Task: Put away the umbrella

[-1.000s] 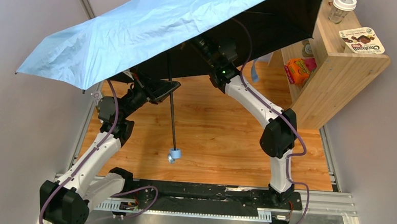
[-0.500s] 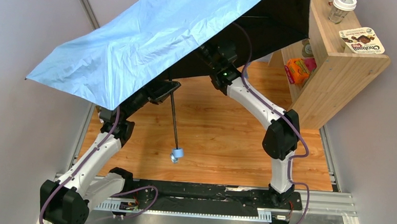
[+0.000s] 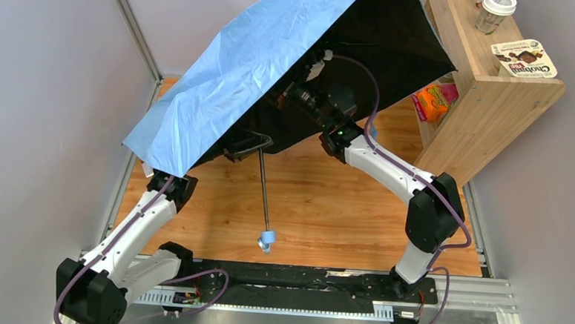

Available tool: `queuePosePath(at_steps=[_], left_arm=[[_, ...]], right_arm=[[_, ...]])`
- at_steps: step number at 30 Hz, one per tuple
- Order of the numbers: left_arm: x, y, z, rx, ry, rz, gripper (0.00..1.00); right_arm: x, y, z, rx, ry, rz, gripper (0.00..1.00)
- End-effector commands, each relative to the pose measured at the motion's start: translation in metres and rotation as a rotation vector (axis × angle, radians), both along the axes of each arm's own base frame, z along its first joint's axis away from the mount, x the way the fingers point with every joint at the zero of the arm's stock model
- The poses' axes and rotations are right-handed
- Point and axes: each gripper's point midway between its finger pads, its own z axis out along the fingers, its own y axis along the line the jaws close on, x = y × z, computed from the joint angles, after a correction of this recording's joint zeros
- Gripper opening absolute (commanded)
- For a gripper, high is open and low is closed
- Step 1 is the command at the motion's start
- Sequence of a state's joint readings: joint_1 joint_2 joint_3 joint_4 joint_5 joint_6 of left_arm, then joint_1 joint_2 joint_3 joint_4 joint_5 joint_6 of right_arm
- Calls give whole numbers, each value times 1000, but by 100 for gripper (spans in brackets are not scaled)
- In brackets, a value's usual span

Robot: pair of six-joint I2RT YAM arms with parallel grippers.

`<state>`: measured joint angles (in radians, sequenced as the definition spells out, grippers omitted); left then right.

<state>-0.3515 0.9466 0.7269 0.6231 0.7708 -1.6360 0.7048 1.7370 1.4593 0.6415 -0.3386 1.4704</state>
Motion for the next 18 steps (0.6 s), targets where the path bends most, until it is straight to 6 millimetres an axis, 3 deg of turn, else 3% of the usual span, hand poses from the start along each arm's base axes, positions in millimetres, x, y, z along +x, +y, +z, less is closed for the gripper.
queuePosePath(at_steps=[1,2,3,5,6,9,18], left_arm=[[-8,13,37,-64,-220,102,4],[-10,15,31,-56,-195,107,11],[-15,21,28,-83,-208,135,26],[-11,21,8,-32,-136,162,43],[-12,22,-5,21,-117,177,45],[-18,23,-22,56,-88,170,49],[-37,11,-31,91,-104,94,54]], right_arm=[[-3,9,-6,-138,22,0,0],[13,6,-9,-167,67,-41,0],[23,0,7,-168,63,-81,0],[39,-4,13,-155,85,-142,0],[42,-4,31,-137,37,-149,0],[47,2,44,-164,-8,-163,0],[67,-3,64,-167,-115,-300,0]])
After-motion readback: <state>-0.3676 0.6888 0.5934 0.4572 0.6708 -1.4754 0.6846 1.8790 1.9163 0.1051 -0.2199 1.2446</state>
